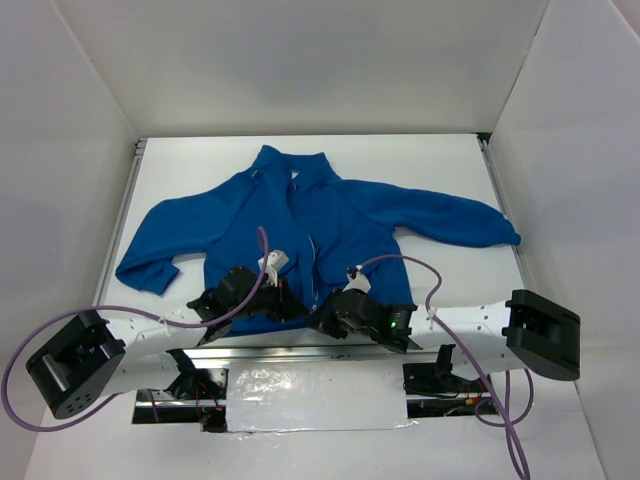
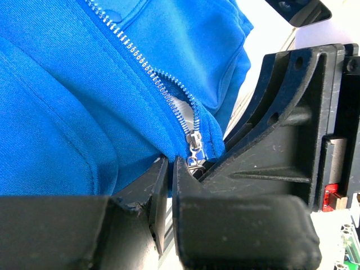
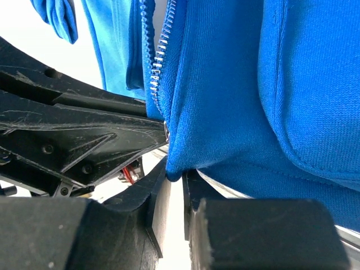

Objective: Zip up the jacket

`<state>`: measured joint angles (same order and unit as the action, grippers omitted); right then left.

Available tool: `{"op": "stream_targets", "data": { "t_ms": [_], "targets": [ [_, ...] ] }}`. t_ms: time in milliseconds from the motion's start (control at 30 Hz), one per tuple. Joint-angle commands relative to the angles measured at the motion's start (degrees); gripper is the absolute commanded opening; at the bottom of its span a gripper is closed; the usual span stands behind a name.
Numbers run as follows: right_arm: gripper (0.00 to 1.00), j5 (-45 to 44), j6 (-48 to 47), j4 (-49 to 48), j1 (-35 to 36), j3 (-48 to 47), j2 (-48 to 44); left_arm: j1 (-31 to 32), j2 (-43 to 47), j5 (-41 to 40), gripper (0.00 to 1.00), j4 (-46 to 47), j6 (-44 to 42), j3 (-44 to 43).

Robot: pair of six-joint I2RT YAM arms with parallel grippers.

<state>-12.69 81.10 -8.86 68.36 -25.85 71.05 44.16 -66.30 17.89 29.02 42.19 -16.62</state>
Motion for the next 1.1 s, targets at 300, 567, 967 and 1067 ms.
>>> {"op": "stream_targets", "data": {
  "t_ms": [300,567,967,1067],
  "targets": [
    [0.15,-2.69,1.17,0.07,-0.24,-0.43,-2.41,0.31,-0.76,2.24,0.00,3.33,-0.27,-1.40],
    [0.00,-2.78,2.92,4.55,-0.24,-2.98,-0.20,0.31,-1.11,2.24,0.00,2.98,-0.53,-1.83],
    [0.00,-7.61,12.59,13.43,-0.24,-5.01,-5.83,0.40,-2.60,3.29,0.00,4.47,-0.80,-1.48],
    [0.00,-8.23,11.19,9.33,-1.55,-2.91,-6.71,0.31,-2.52,3.38,0.00,4.65,-0.89,-1.31]
  ]
}}
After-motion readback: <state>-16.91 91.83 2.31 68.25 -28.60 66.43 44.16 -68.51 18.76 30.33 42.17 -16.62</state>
